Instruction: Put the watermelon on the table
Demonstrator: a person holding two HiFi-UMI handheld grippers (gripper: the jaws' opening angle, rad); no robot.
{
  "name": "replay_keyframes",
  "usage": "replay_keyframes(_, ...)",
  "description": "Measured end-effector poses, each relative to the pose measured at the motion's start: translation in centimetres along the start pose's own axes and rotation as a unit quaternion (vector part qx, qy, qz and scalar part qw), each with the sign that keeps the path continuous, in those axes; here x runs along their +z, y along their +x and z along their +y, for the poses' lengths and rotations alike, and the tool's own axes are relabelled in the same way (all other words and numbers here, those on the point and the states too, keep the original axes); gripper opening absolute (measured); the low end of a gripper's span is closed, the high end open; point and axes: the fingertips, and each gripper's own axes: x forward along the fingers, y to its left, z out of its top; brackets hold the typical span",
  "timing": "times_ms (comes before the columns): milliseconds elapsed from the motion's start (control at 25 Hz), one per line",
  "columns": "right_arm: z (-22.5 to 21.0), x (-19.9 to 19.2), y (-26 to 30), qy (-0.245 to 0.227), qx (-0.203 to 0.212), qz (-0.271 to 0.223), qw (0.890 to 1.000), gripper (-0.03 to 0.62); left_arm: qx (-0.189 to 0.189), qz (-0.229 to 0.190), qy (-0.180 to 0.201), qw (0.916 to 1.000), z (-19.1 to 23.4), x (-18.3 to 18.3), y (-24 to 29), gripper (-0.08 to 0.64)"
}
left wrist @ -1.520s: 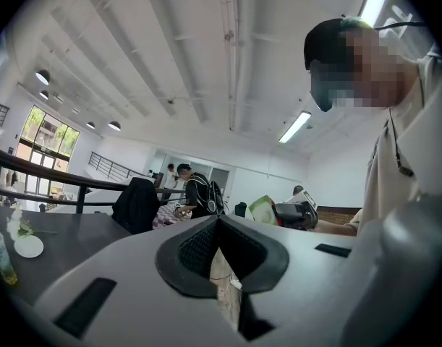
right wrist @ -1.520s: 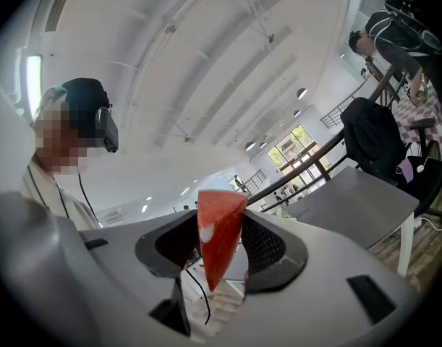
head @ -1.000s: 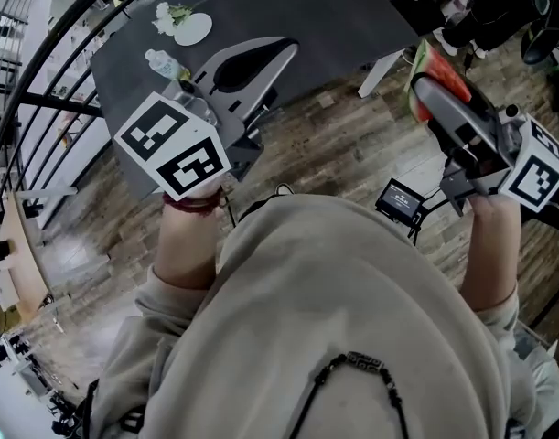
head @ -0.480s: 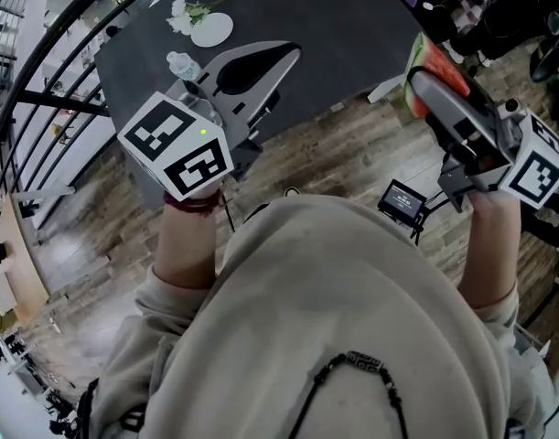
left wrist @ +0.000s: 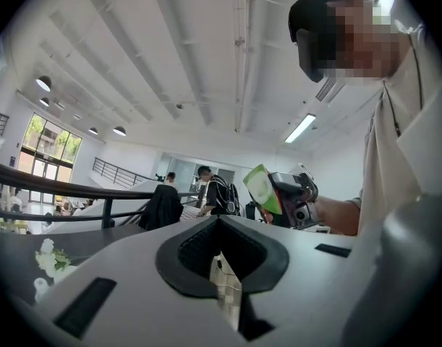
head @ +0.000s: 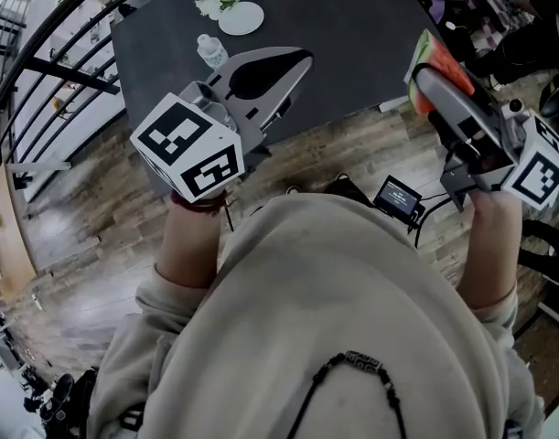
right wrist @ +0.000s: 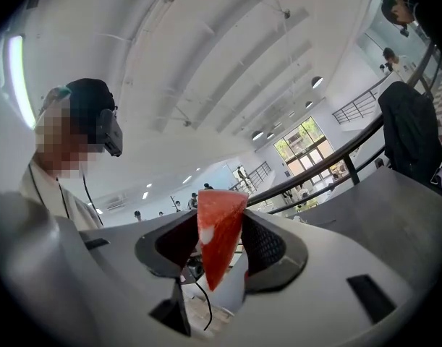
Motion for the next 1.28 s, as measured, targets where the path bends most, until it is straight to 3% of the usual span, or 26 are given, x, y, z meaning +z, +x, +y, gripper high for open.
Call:
replay_keyframes(240, 0.4, 0.1, 1.4, 0.004, 0.036, 0.004, 0.999, 0.198, 0.036, 0.001, 0.008, 0.9993, 0.2, 0.2, -2.3, 0.005)
replay_keyframes(440, -2.4, 0.7, 4.2, 0.001, 0.074, 0.020, 0.997, 0.198, 0.078, -0.008, 0.014, 0.9968, 3.3, 0.2, -2.4, 0.005)
replay_keyframes(600, -3.7, 1.4, 4.5, -0.005, 0.102, 0.025, 0.994, 0.198, 0.098, -0.007, 0.015, 0.9950, 3.2, -0.2, -1.6, 0.005)
replay_keyframes(800, -0.8, 1.3, 3.8, 0.003, 0.118, 0.038, 0.992, 0.198, 0.120, -0.016, 0.002, 0.9926, 0.3, 0.7, -3.7, 0.005)
replay_keyframes(1040, -0.8, 1.0, 6.6, 0.011, 0.141, 0.064, 0.988, 0.198, 0.160, -0.019, -0.004, 0.9869, 2.0, 1.3, -5.3, 0.005)
replay_keyframes(1280, 2.9, 1.8, 5.0, 0.013, 0.154, 0.074, 0.985, 0.198, 0.179, -0.029, -0.007, 0.9833, -1.4, 3.6, -6.8, 0.005)
